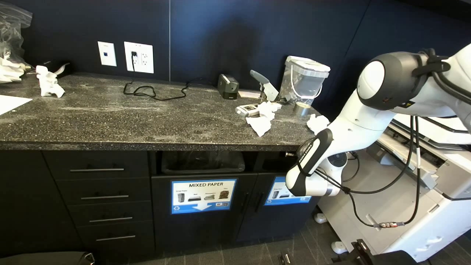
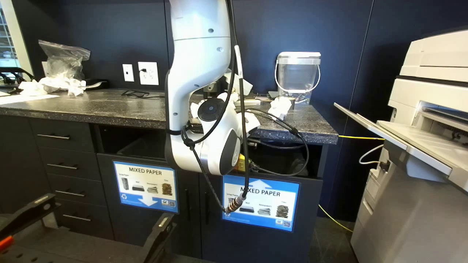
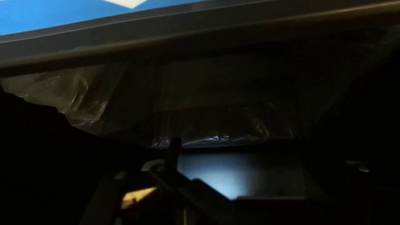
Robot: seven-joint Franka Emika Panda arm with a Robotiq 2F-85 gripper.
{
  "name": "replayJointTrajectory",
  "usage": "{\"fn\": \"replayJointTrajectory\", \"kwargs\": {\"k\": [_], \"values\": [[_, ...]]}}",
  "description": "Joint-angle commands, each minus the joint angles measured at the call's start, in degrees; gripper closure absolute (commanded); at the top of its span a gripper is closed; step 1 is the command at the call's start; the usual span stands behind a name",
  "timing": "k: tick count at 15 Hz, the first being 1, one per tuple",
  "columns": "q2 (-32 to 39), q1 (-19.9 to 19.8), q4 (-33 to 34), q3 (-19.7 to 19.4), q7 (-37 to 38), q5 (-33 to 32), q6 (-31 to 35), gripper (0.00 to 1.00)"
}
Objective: Put one white paper inside the right bin
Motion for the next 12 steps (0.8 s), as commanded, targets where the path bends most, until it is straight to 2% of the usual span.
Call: {"fn": "replayJointTrajectory", "kwargs": {"k": [1,12], "values": [[0.03,-0.46,0.01,0.73,-0.95,0.50,-0.37,0.00],[1.99,-0.49,-0.48,0.74,-0.99,0.52,-1.10,0.00]]}}
